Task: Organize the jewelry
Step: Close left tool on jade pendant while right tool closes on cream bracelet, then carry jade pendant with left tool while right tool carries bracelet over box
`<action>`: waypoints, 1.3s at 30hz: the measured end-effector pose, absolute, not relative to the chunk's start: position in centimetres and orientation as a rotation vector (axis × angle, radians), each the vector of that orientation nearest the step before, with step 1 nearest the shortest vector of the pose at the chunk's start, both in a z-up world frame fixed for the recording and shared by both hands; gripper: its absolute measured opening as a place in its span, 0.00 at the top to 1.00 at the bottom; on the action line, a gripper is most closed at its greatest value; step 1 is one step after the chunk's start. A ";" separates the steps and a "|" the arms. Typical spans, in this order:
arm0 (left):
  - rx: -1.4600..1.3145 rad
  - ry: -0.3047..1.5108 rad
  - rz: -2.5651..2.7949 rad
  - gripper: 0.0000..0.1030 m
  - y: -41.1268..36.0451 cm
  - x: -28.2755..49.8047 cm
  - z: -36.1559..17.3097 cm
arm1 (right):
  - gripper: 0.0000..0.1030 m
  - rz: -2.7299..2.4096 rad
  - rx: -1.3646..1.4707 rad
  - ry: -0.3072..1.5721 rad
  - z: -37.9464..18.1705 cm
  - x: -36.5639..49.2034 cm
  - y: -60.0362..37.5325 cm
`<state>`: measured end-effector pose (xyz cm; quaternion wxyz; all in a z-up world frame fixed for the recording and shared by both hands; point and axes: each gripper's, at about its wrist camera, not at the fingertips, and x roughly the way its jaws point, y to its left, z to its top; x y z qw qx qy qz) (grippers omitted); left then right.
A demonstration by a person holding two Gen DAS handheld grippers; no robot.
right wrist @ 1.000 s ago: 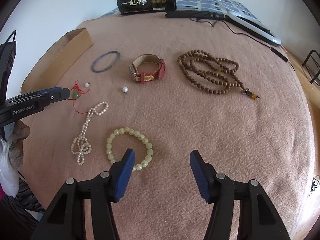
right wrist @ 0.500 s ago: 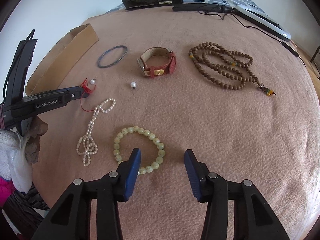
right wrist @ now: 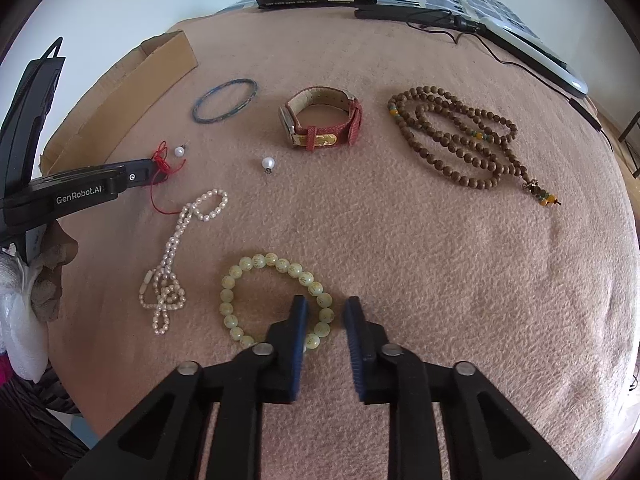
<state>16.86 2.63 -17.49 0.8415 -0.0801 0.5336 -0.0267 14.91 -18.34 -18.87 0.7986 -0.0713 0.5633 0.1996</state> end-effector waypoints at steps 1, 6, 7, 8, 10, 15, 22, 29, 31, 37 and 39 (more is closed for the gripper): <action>-0.174 1.125 -0.059 0.83 2.7 16.7 -17.4 | 0.94 0.435 -0.143 1.209 -18.8 14.9 -18.4; -0.167 1.102 -0.064 0.84 2.9 16.1 -16.5 | 0.95 0.460 -0.139 1.195 -18.3 14.5 -18.3; -0.174 1.099 -0.065 0.84 3.0 16.1 -16.3 | 0.95 0.462 -0.139 1.192 -18.2 14.5 -18.3; -0.178 1.094 -0.065 0.84 3.1 16.0 -16.1 | 0.95 0.463 -0.140 1.187 -18.1 14.4 -18.2; -0.179 1.076 -0.069 0.84 3.1 15.9 -15.4 | 0.95 0.462 -0.141 1.172 -17.7 14.3 -18.2; -0.170 1.015 -0.091 0.84 2.9 15.2 -13.3 | 0.95 0.469 -0.124 1.127 -16.1 14.1 -18.4; -0.183 0.918 -0.122 0.84 3.1 14.1 -9.4 | 0.95 0.473 -0.103 1.027 -13.0 13.5 -18.1; -0.192 0.831 -0.129 0.84 4.0 13.2 -6.0 | 0.95 0.481 -0.089 0.943 -10.3 13.4 -17.3; -0.202 0.813 -0.130 0.84 4.5 12.9 -5.2 | 0.95 0.488 -0.077 0.921 -9.5 13.4 -17.1; -0.219 0.742 -0.107 0.84 6.5 12.2 -2.6 | 0.95 0.513 -0.063 0.864 -7.3 13.8 -15.6; -0.231 0.722 -0.095 0.84 7.3 12.0 -1.8 | 0.95 0.522 -0.059 0.847 -6.6 14.0 -14.9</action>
